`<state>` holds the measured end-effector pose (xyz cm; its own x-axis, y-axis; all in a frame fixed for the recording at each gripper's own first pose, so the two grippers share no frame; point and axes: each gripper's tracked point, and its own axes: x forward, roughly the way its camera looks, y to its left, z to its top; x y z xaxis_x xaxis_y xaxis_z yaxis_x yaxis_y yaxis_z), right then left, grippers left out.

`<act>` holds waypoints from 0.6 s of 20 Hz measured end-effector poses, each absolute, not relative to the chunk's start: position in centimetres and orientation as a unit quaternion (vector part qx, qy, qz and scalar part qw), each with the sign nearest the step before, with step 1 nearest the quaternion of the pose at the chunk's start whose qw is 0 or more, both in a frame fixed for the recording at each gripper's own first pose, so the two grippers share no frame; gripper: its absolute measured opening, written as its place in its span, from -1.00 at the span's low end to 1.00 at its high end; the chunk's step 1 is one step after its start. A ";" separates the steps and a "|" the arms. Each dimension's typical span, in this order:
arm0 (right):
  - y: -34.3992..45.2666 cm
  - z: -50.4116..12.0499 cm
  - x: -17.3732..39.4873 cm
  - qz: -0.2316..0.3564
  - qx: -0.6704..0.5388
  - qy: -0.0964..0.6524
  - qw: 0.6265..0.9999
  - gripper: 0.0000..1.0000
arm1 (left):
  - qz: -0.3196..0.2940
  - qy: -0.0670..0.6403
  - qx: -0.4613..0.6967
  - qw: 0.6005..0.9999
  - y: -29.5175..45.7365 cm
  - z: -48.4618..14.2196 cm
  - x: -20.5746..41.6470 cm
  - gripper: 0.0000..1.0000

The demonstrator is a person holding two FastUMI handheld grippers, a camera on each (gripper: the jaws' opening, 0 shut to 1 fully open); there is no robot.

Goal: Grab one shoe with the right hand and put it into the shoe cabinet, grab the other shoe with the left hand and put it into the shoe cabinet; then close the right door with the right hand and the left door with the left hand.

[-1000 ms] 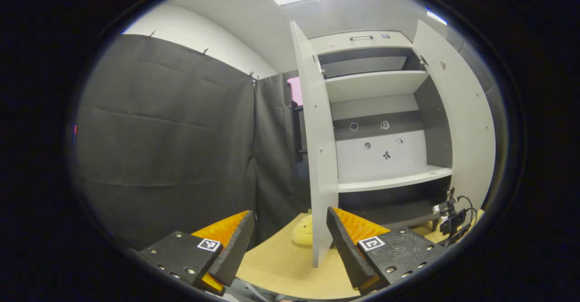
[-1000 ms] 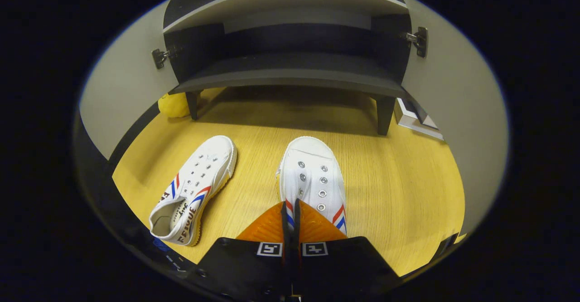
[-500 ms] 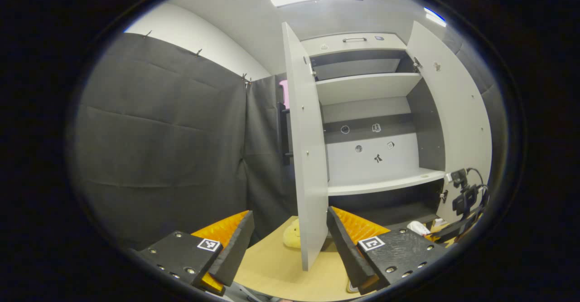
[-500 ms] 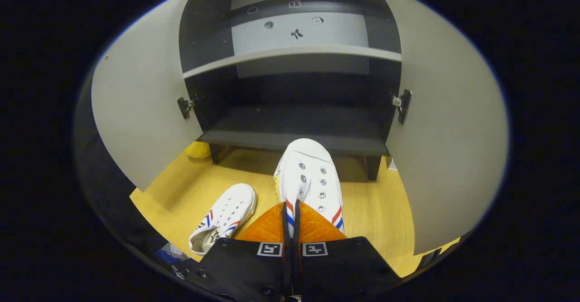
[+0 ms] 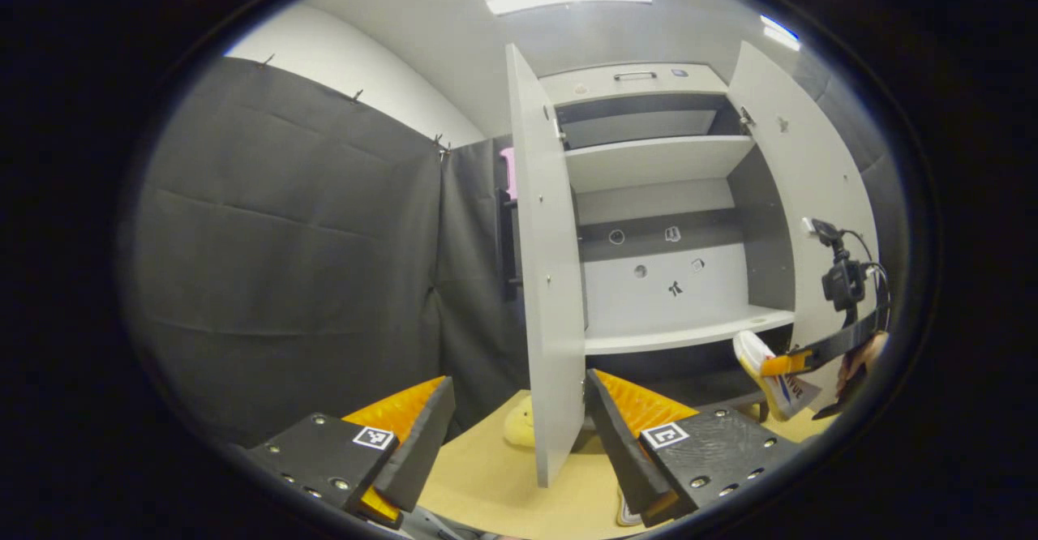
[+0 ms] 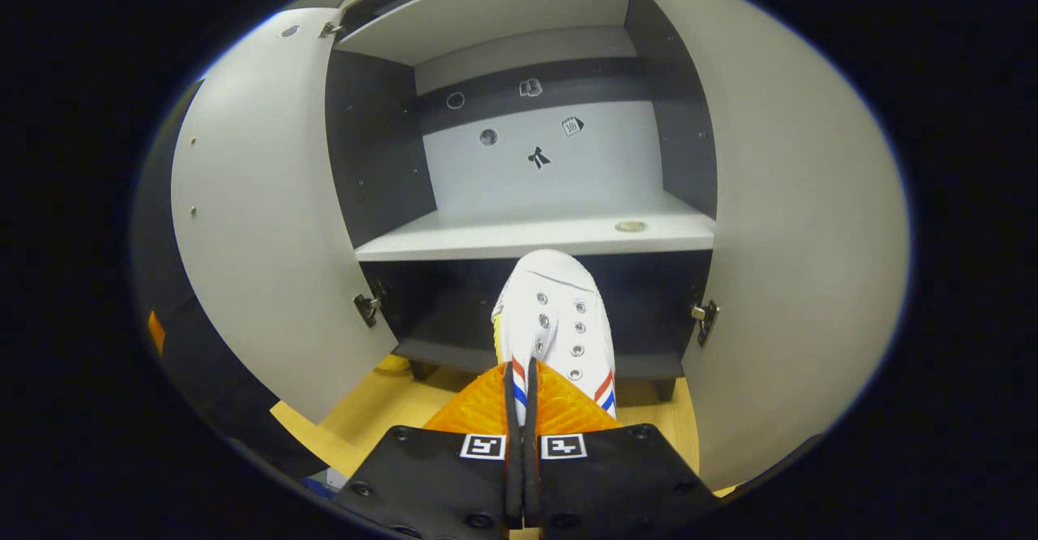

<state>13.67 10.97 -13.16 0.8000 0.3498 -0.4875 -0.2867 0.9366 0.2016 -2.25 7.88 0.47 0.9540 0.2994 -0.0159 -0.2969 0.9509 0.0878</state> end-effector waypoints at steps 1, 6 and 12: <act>11.0 -12.3 14.4 0.166 0.061 0.259 0.950 -0.96 | 0.152 0.016 0.042 0.987 7.9 0.4 -2.3 0.87; 11.2 -8.8 18.8 0.156 0.076 0.223 0.959 -0.96 | 0.155 0.020 0.043 0.987 7.9 0.5 -2.4 0.87; 11.3 -4.9 25.1 0.139 0.097 0.196 0.966 -1.00 | 0.156 0.021 0.045 0.986 7.9 0.5 -2.4 0.87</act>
